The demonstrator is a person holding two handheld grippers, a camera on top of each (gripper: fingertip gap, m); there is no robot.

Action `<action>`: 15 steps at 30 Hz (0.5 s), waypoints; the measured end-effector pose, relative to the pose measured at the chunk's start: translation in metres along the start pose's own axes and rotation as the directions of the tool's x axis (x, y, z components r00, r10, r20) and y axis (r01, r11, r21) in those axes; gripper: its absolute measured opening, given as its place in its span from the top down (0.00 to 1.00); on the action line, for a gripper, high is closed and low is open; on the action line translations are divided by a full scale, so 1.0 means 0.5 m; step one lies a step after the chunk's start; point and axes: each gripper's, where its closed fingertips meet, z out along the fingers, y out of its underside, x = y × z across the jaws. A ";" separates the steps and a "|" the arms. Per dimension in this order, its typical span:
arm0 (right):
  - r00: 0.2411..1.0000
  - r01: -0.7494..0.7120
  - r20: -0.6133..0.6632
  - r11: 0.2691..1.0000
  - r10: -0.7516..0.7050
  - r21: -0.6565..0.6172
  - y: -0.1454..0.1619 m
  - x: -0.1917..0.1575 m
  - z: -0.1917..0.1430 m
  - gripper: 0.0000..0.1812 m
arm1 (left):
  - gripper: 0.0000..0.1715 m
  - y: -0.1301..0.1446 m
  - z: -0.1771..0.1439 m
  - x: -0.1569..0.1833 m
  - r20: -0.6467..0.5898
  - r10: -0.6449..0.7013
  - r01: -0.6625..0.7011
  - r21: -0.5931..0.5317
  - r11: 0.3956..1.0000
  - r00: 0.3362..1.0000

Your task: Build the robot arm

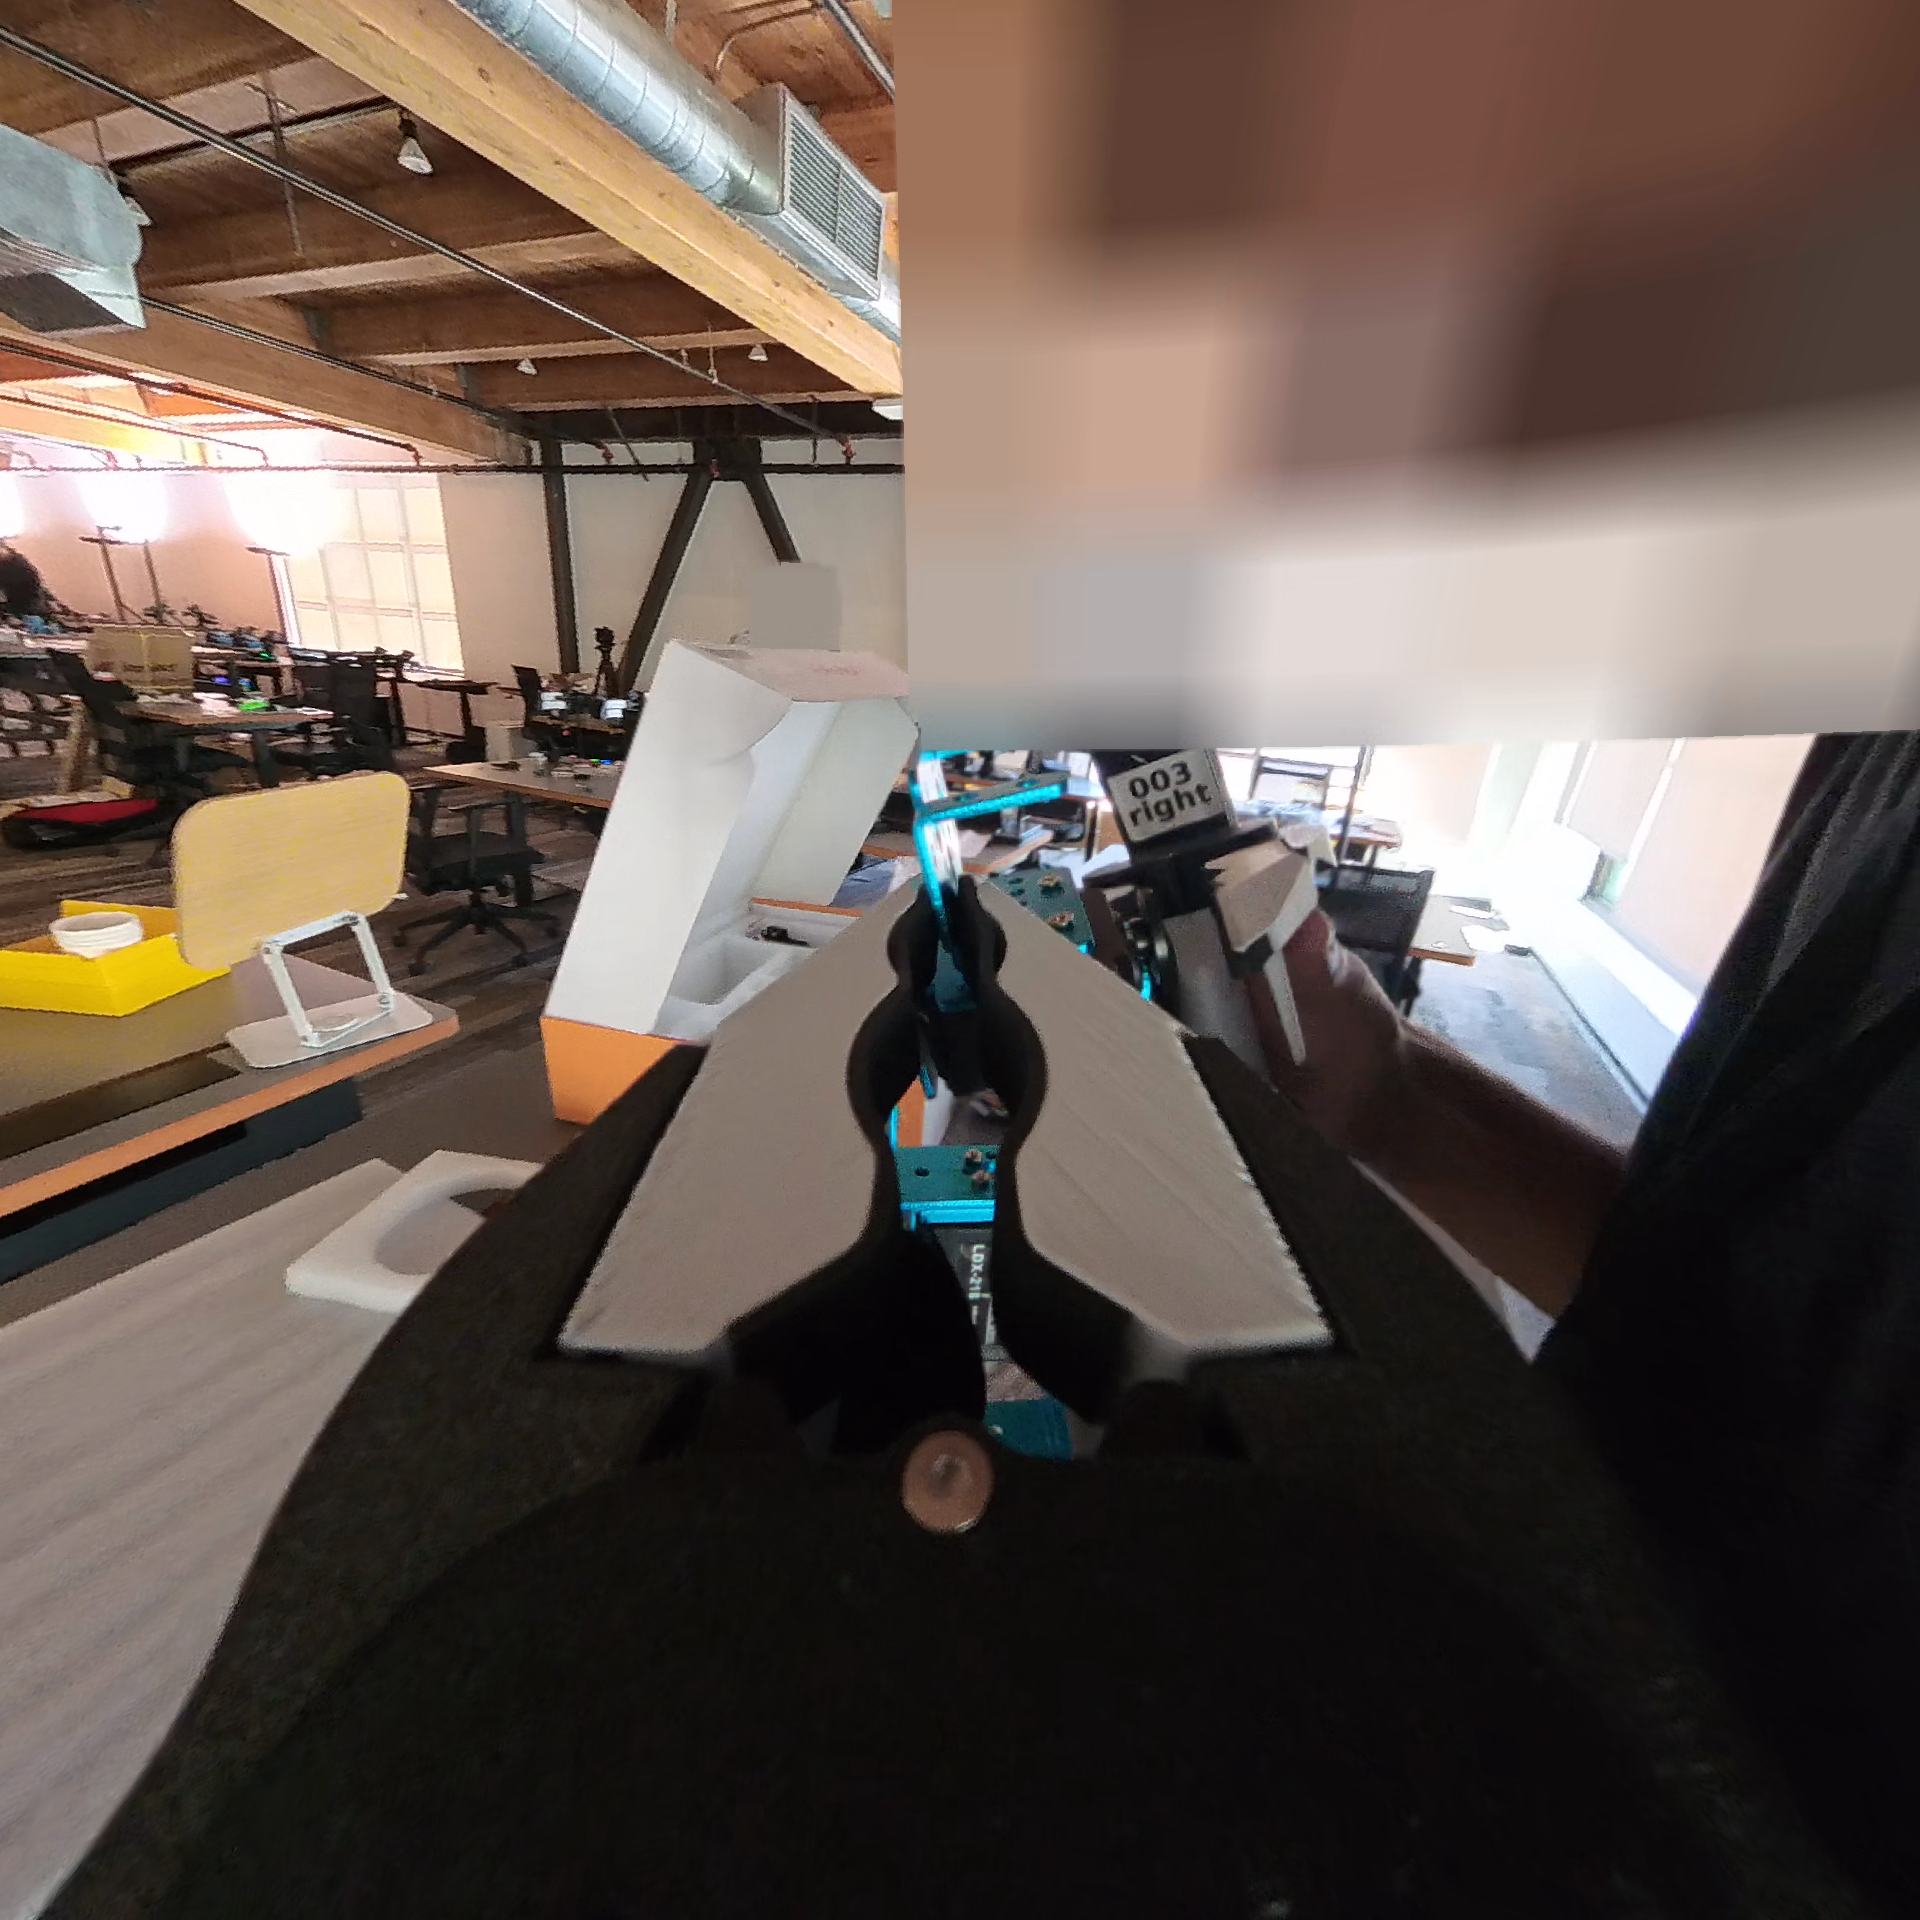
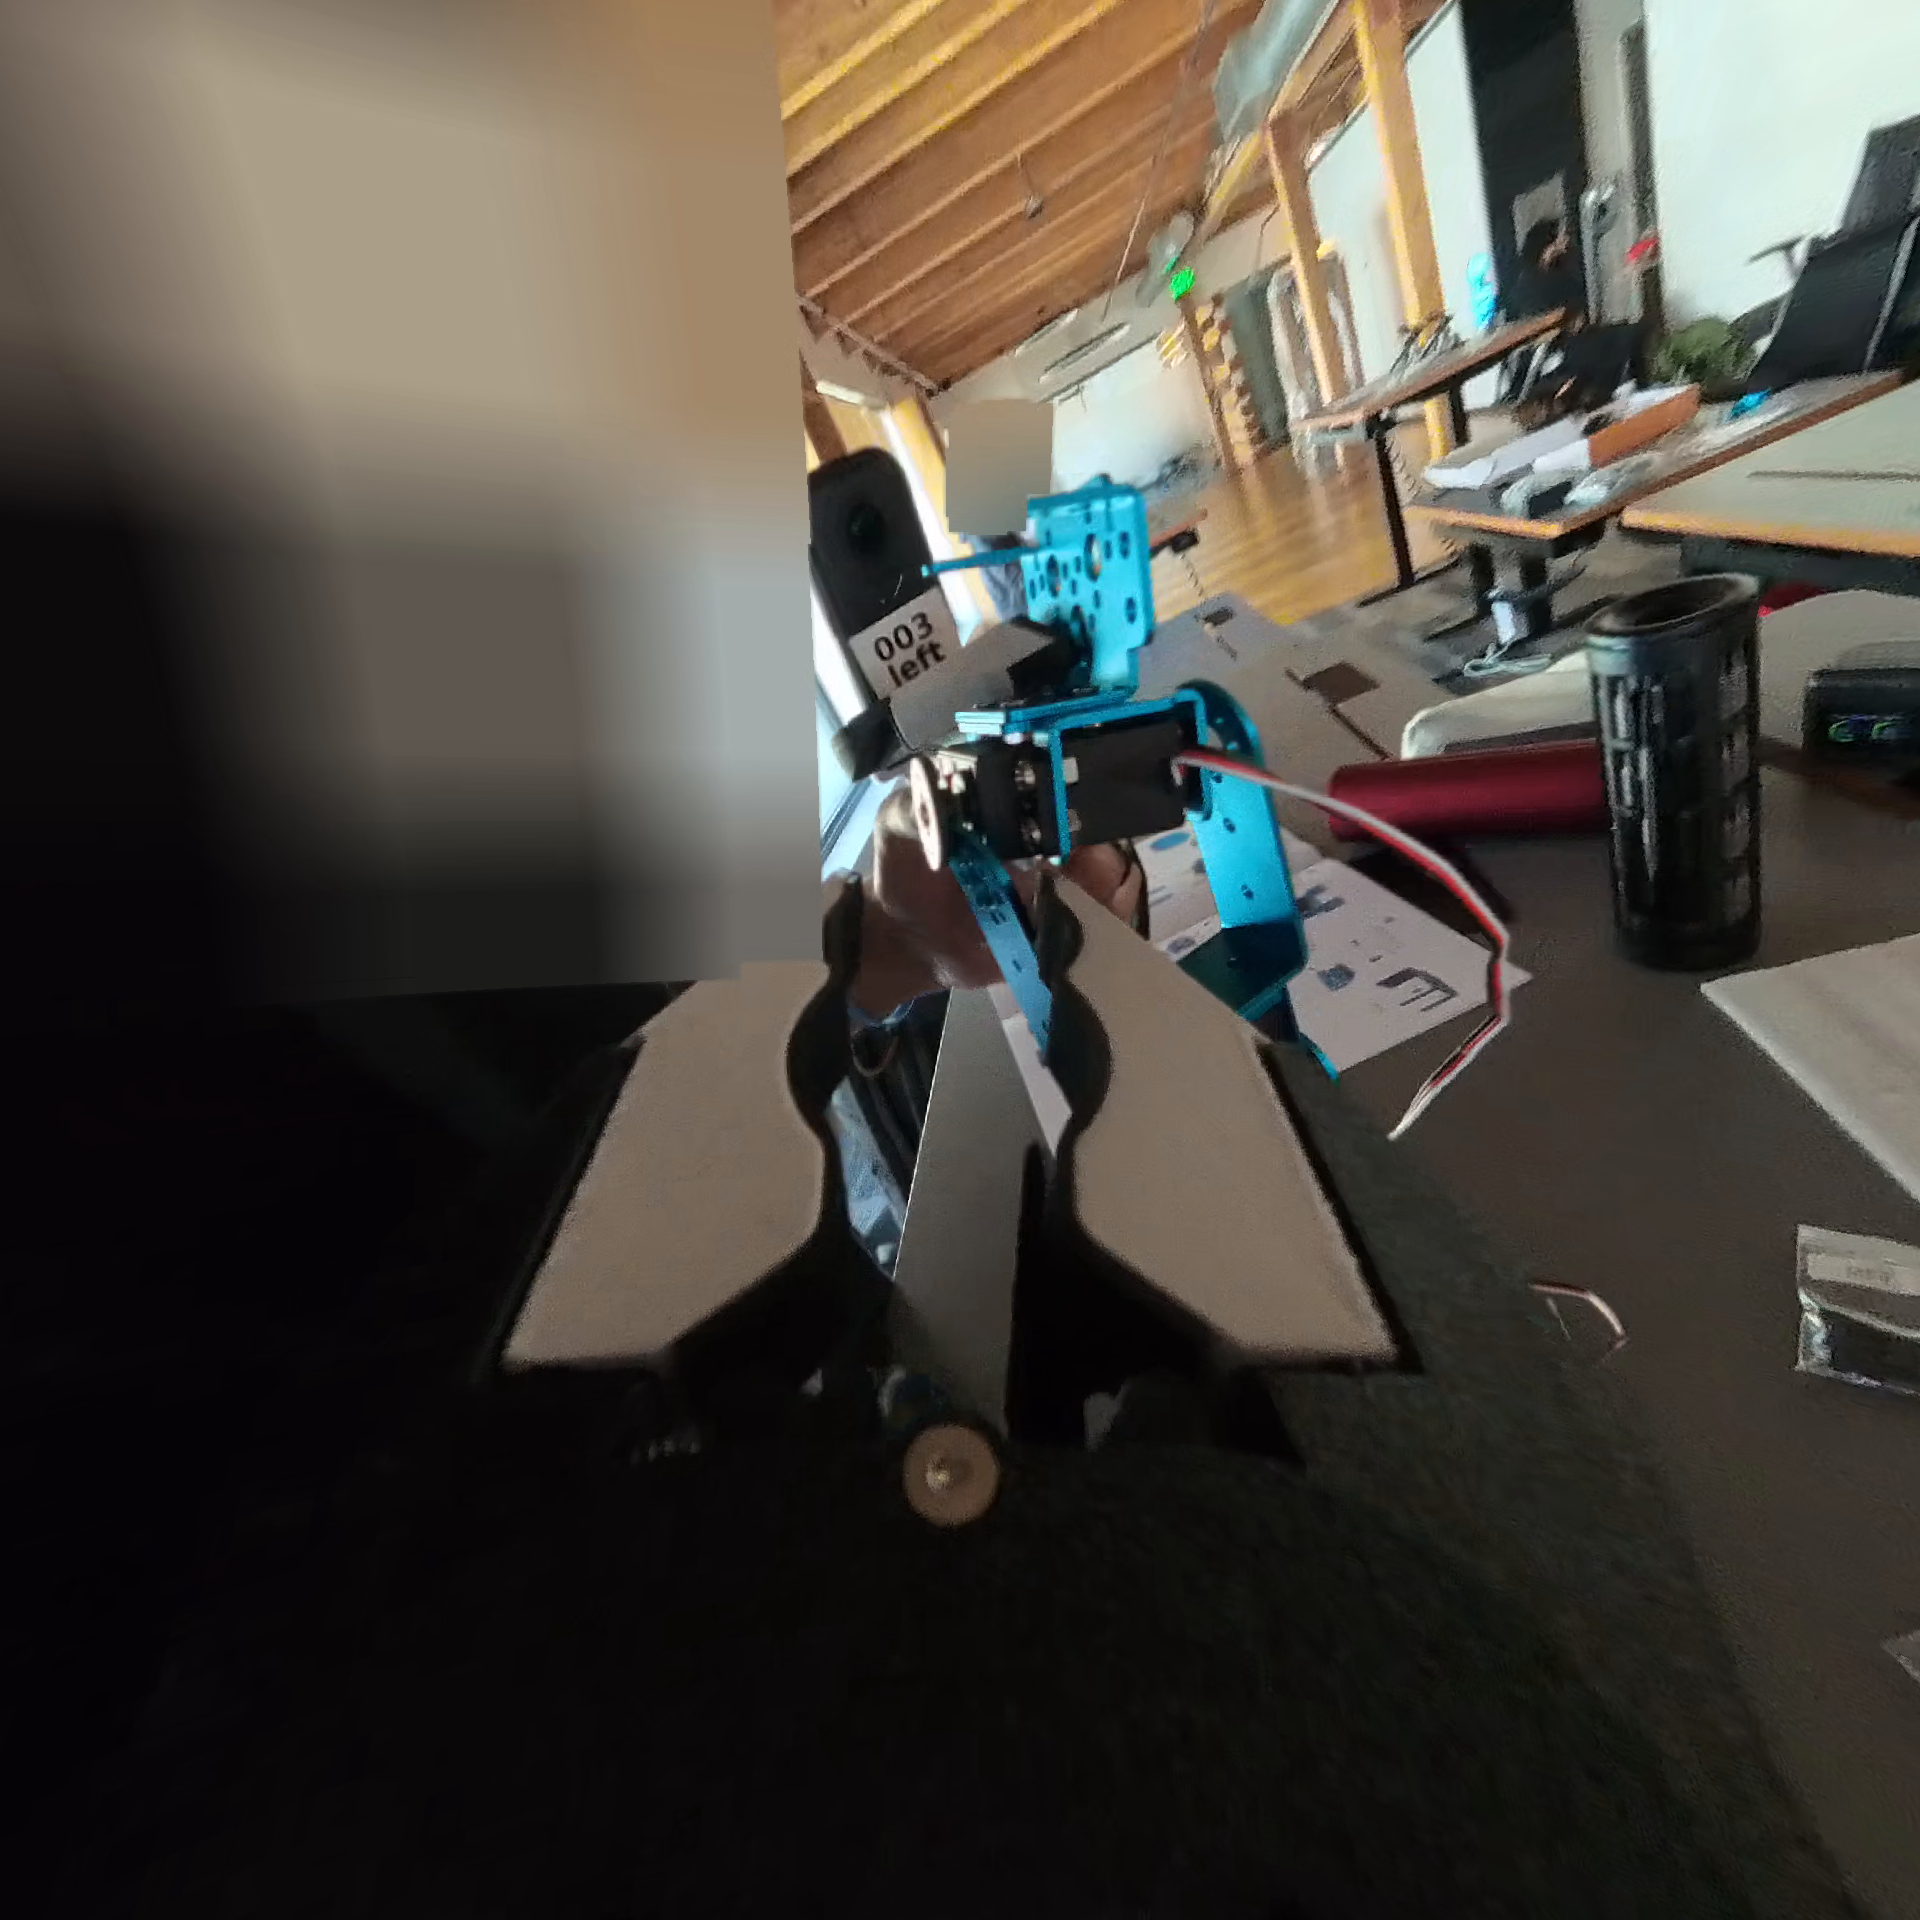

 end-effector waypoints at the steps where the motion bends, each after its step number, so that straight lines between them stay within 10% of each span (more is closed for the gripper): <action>1: 1.000 0.002 0.002 1.000 -0.002 -0.022 0.000 0.001 0.001 0.83 | 0.99 0.000 -0.001 -0.001 0.007 0.015 -0.015 -0.006 1.000 1.000; 15: 0.979 0.198 0.061 0.978 -0.194 -0.061 0.004 0.017 0.002 0.97 | 0.99 0.006 -0.002 -0.006 0.006 -0.056 0.055 0.046 0.997 0.998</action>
